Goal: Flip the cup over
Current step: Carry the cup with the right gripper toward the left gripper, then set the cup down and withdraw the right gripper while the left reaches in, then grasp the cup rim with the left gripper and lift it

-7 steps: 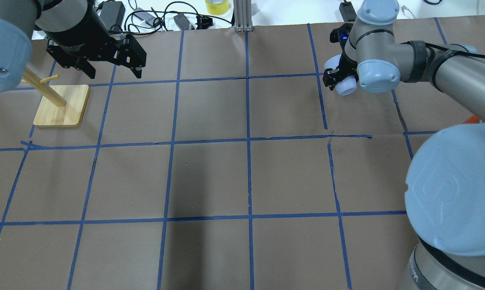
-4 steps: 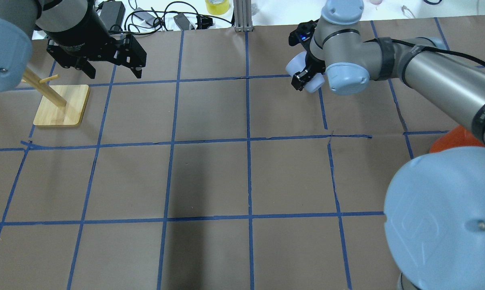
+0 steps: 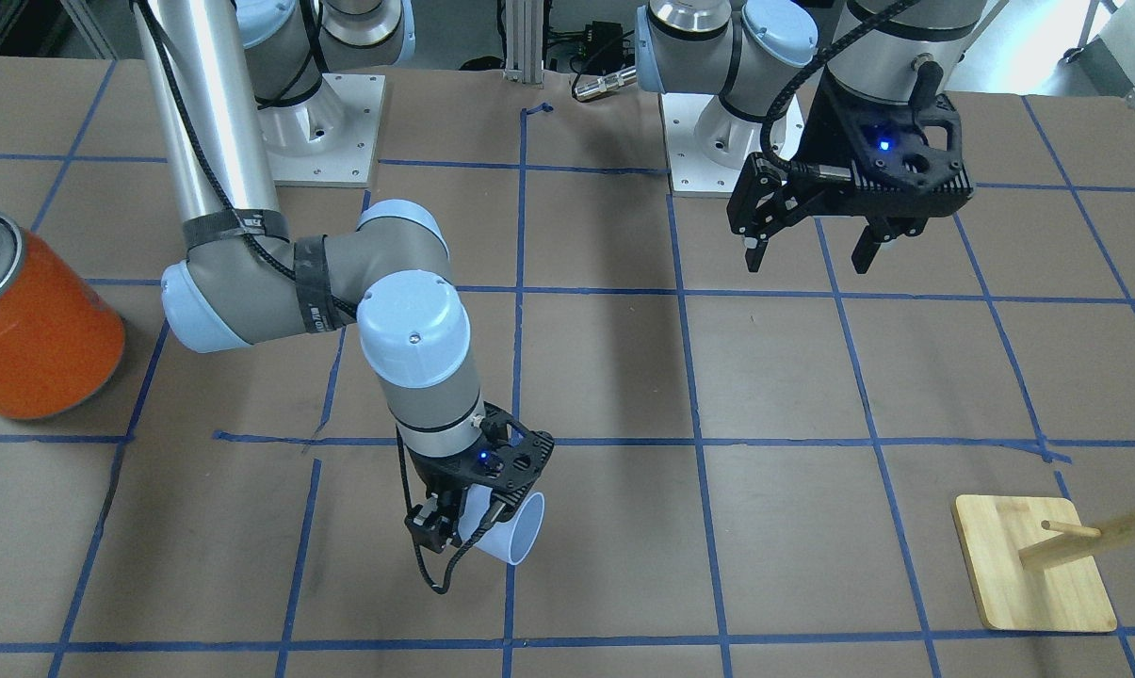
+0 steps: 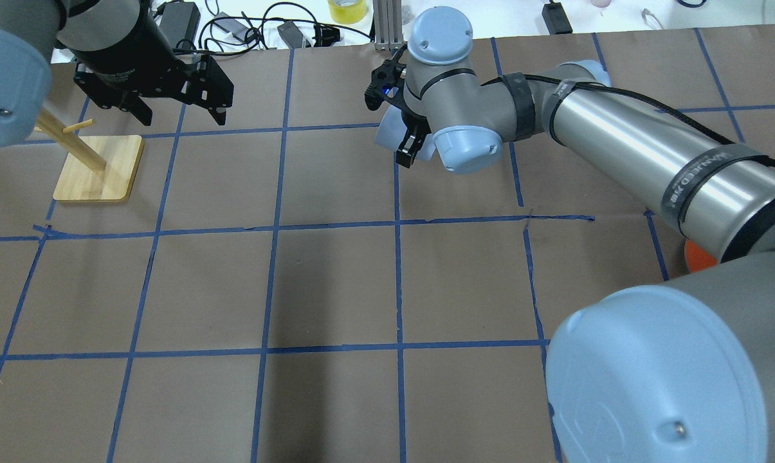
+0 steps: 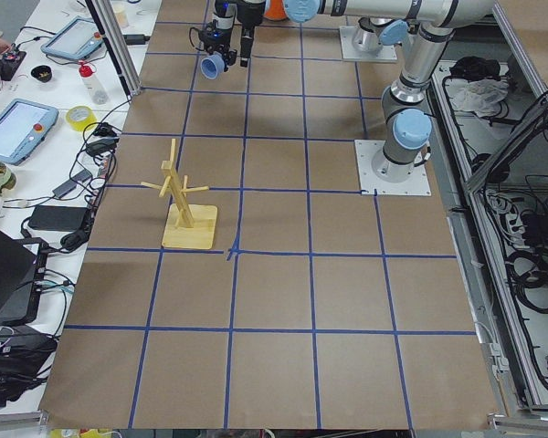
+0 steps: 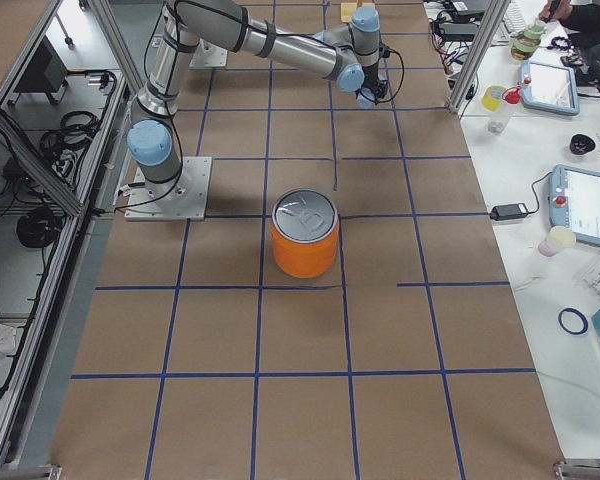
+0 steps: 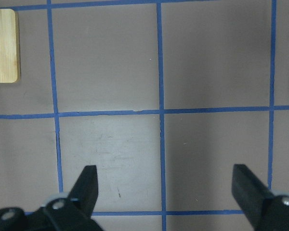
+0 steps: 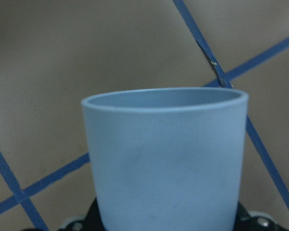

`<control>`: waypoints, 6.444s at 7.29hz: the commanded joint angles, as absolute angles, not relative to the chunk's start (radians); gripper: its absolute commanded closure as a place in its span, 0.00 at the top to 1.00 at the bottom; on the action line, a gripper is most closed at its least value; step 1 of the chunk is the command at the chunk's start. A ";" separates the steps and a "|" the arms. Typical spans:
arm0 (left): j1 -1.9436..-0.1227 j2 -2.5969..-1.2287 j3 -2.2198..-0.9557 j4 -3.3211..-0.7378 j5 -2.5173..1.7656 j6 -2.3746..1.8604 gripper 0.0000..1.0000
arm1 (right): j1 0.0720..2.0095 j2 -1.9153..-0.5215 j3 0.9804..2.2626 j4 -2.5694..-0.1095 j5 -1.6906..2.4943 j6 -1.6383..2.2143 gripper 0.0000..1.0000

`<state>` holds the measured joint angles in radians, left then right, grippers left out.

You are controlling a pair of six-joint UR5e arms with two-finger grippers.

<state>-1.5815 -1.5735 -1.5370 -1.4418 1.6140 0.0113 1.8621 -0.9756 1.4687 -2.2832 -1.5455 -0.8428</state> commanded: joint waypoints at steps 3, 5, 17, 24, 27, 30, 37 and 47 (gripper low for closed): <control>-1.582 -1.572 -1.537 -1.442 1.615 0.017 1.00 | 1.966 -0.895 1.439 -2.286 -1.529 -1.051 0.17; -1.582 -1.572 -1.537 -1.443 1.615 0.023 1.00 | 1.982 -0.893 1.446 -2.284 -1.529 -1.131 0.21; -1.582 -1.572 -1.537 -1.457 1.612 0.023 1.00 | 2.014 -0.897 1.482 -2.286 -1.493 -1.117 1.00; -1.551 -1.571 -1.535 -1.476 1.600 0.025 1.00 | 1.864 -1.199 1.589 -2.096 -1.566 -0.294 1.00; -1.448 -1.621 -1.592 -1.462 1.401 0.041 1.00 | 1.659 -1.363 1.609 -1.870 -1.561 -0.013 1.00; -1.442 -1.736 -1.747 -1.205 1.205 0.040 1.00 | 1.580 -1.452 1.598 -1.761 -1.568 0.129 1.00; -1.443 -2.028 -1.804 -1.077 0.819 0.038 1.00 | 1.618 -1.500 1.494 -1.759 -1.664 0.195 1.00; -1.454 -2.102 -1.829 -0.982 0.605 0.035 0.43 | 1.655 -1.499 1.496 -1.767 -1.657 0.225 1.00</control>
<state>-1.4542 -2.0990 -1.8295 -0.9846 0.6478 0.0362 1.6540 -1.4987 1.4949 -1.7655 -1.6629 0.2073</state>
